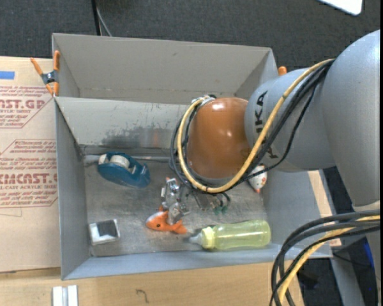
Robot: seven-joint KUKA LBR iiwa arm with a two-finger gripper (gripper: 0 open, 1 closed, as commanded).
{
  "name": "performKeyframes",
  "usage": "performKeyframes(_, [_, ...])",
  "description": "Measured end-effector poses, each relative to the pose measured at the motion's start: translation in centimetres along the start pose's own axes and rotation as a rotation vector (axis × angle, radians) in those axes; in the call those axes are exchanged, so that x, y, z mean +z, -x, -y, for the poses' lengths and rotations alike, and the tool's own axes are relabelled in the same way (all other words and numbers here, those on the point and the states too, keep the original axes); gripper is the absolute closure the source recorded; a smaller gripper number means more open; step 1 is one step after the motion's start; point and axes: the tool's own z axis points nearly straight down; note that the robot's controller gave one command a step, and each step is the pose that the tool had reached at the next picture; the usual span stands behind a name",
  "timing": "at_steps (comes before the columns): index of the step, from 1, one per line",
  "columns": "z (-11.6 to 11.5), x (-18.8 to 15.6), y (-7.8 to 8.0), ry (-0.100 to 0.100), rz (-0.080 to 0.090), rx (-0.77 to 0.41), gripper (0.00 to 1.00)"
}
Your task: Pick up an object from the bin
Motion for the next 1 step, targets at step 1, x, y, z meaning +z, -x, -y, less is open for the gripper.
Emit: performKeyframes(1, [0.02, -4.19, 0.61, -0.001, -0.001, -0.006, 1.00])
